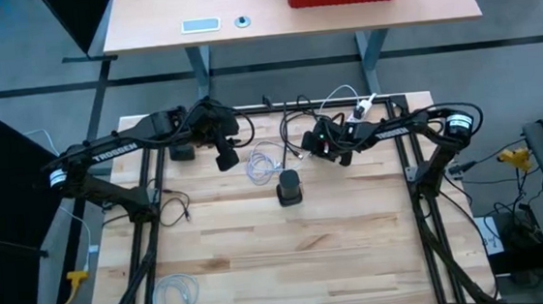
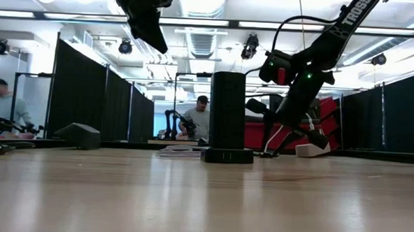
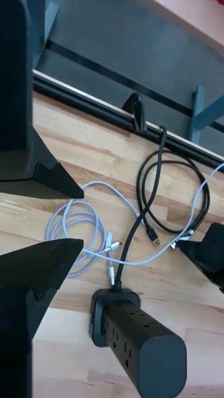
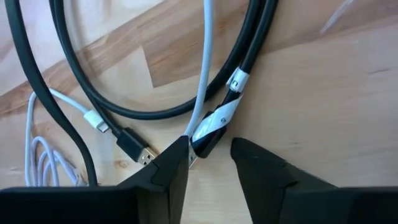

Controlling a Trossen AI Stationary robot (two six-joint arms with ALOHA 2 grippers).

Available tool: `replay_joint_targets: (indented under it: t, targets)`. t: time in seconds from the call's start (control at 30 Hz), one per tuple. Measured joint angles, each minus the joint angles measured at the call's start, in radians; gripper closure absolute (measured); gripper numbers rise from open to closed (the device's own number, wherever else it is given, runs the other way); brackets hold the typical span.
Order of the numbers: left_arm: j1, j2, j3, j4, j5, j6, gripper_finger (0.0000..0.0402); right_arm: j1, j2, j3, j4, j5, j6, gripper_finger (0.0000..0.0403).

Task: Insert USB
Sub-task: Insert the top black charger cable into the white outlet extension

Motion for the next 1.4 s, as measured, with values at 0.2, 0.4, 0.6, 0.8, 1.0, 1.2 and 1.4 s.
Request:
replay_joint_targets:
  t: [0.2,0.4,0.6,0.8,1.0,1.2,1.4]
  targets:
    - [0.0,0.0,0.0,0.0,0.006,-0.007,0.0299,-0.002,0.013,0.0,0.012,0.03,-0.018,0.0305]
    - [0.0,0.0,0.0,-0.001,0.015,-0.013,0.0299,-0.002,0.019,0.0,0.025,0.065,-0.054,0.0346]
    - [-0.001,0.0,0.0,-0.002,0.023,-0.019,0.0299,-0.003,0.025,0.0,0.038,0.1,-0.089,0.0386]
    - [-0.001,0.0,0.0,-0.007,0.039,-0.023,0.0299,0.021,-0.072,-0.004,-0.024,0.096,-0.146,0.0388]
    - [-0.001,0.0,-0.013,0.025,0.168,-0.019,0.0299,0.053,-0.253,-0.003,-0.205,0.106,-0.235,0.0388]
    - [-0.012,0.0,-0.082,0.269,0.303,-0.11,0.0299,0.07,-0.424,-0.002,-0.354,0.161,-0.378,0.0388]
    - [-0.03,0.001,-0.162,0.574,0.383,-0.259,0.0298,0.073,-0.577,-0.002,-0.476,0.188,-0.535,0.0388]
